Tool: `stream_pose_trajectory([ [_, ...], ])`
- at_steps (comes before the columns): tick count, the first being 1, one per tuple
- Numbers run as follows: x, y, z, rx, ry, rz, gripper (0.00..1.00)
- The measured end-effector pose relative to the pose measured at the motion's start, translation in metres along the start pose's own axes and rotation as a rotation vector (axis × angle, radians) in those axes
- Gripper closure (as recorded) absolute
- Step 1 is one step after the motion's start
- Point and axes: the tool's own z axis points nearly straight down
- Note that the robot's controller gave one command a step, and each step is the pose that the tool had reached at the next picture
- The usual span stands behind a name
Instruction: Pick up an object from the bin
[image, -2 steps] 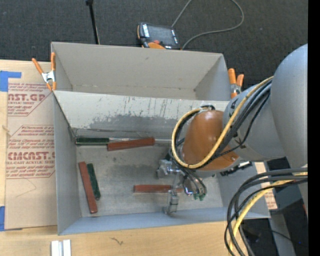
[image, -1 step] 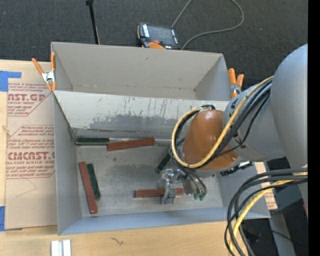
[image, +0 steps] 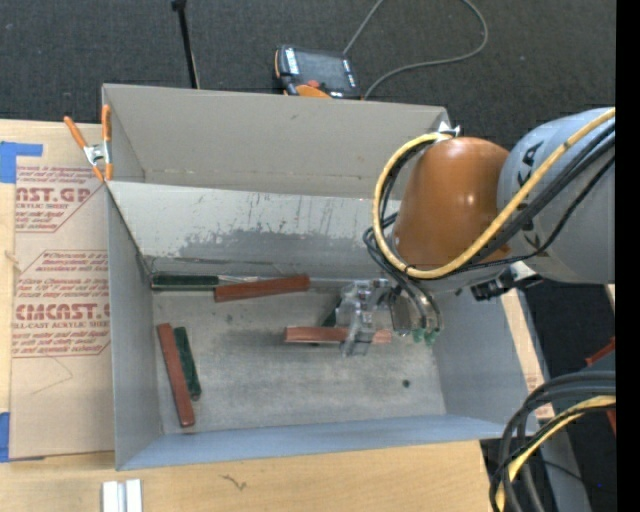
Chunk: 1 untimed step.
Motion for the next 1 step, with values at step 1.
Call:
stream_pose_trajectory([
  [1, 0.0015, 0.0131, -0.0991, -0.001, -0.001, -0.005, 1.00],
])
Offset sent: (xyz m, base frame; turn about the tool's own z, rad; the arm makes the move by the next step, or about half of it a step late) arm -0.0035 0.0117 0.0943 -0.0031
